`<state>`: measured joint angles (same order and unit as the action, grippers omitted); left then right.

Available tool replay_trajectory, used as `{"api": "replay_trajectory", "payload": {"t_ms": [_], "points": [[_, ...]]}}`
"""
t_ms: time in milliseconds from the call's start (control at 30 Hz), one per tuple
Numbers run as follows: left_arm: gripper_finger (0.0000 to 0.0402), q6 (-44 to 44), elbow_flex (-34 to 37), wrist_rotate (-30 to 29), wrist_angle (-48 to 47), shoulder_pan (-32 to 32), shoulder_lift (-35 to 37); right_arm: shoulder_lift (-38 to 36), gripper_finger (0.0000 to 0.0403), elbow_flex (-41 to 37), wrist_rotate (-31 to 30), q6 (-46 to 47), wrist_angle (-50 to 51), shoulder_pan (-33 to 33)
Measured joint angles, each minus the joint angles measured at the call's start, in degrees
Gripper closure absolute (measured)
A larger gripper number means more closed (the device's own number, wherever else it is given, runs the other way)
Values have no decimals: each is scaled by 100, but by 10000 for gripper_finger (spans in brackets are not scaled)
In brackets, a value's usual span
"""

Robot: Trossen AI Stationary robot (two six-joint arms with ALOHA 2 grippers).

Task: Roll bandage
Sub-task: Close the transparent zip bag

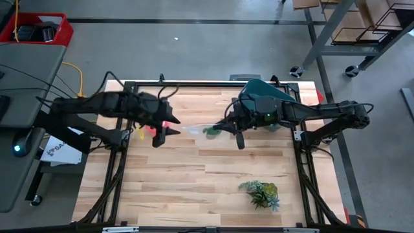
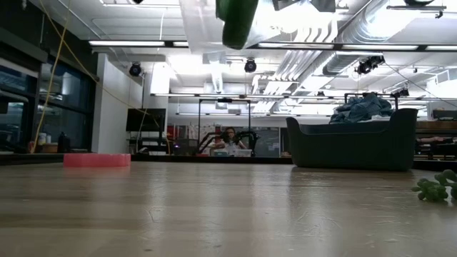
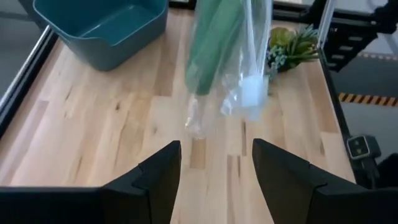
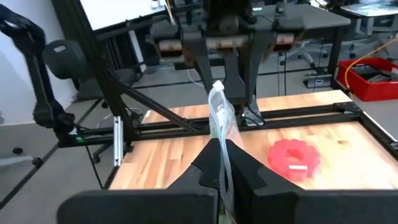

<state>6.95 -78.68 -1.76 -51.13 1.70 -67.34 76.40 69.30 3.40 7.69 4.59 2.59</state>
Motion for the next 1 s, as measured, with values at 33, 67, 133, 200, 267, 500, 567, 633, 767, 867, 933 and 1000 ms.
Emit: {"api": "replay_trajectory", "payload": {"t_ms": [33, 67, 133, 200, 267, 500, 567, 633, 767, 867, 933, 1000], "points": [[206, 83, 235, -50, 234, 56, 90, 0, 403, 0, 9, 6, -19, 2], [206, 189, 454, -105, 471, 113, 177, 0, 403, 0, 9, 31, -19, 2], [206, 438, 880, -237, 986, 193, 388, 0, 403, 0, 9, 131, -19, 2], [206, 632, 1277, -466, 1617, 260, 634, 0, 403, 0, 8, 217, -20, 2], [206, 755, 1634, -741, 2267, 328, 850, 0, 403, 0, 7, 288, -81, 2], [206, 797, 2451, -1096, 3522, 548, 1066, 0, 403, 0, 7, 535, -449, -9], [206, 795, 2563, -1194, 4052, 596, 1074, 0, 403, 0, 7, 574, -502, -9], [206, 731, 2598, -1263, 4377, 638, 1075, 0, 403, 0, 7, 645, -495, -9], [206, 525, 2600, -1292, 4632, 692, 1086, 0, 403, 0, 7, 755, -559, -9], [206, 379, 2602, -1289, 4736, 697, 1080, 0, 403, 0, 5, 838, -608, -9], [209, 342, 2602, -1325, 4779, 694, 1083, 0, 403, 0, -25, 897, -646, -9], [225, 336, 2604, -1438, 4819, 676, 1081, 0, 403, 0, -26, 900, -680, -9]]}}
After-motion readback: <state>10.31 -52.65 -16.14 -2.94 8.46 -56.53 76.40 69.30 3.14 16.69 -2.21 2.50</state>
